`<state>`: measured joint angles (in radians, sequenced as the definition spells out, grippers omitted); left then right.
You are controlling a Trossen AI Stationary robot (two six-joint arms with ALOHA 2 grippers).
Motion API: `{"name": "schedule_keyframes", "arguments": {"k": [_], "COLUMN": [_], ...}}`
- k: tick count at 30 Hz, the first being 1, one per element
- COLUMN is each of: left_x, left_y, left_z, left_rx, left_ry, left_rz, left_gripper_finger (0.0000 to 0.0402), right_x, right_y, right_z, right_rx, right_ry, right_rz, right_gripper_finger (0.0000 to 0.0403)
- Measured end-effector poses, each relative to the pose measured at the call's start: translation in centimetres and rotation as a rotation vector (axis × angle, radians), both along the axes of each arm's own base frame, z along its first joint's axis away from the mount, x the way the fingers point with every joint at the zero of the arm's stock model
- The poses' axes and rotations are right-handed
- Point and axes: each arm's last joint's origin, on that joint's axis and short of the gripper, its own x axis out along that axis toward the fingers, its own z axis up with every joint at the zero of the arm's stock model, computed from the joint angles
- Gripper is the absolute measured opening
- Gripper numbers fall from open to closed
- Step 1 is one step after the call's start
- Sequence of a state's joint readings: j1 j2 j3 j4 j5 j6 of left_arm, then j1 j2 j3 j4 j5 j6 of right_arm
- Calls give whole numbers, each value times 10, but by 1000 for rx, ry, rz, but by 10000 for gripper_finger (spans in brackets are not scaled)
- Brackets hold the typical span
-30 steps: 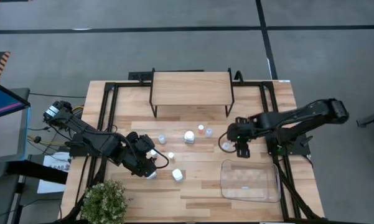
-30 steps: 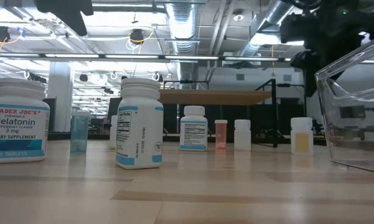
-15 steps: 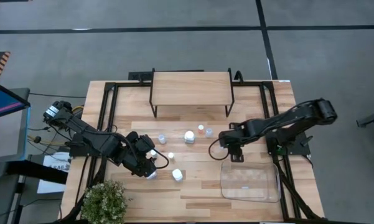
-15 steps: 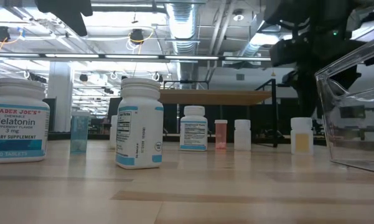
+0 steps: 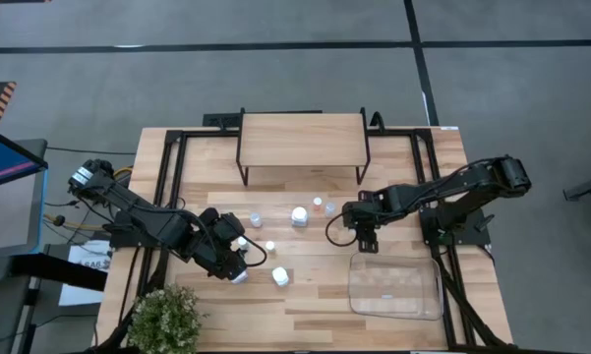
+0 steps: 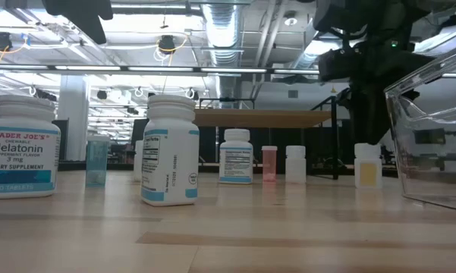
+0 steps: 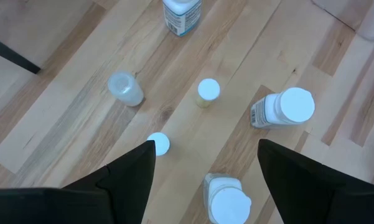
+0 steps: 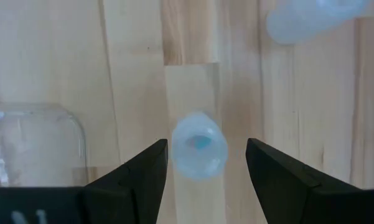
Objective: Pick and place medicine bottles onto shelf by color
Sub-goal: Put the right transparent pill bottle on the shelf
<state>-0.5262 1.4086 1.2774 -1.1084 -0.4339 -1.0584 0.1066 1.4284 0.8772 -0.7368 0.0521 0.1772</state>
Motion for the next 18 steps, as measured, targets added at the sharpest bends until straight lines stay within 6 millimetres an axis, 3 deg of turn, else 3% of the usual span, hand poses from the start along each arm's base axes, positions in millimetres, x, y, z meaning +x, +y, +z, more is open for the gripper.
{"name": "schedule_keyframes", "arguments": {"k": [4, 12, 18], "left_x": [0, 0, 0], "left_y": [0, 0, 0], "left_z": [0, 0, 0], "left_rx": [0, -2, -1], "left_ry": [0, -2, 0], "left_rz": [0, 0, 0], "left_gripper_finger": [269, 269, 269], "right_x": [2, 10, 10], "right_y": [1, 6, 5], "right_z": [1, -22, -21], "right_rx": [-1, -13, -9], "right_ry": [-21, 68, 63], "right_rz": [16, 41, 28], "right_gripper_finger": [240, 240, 237]}}
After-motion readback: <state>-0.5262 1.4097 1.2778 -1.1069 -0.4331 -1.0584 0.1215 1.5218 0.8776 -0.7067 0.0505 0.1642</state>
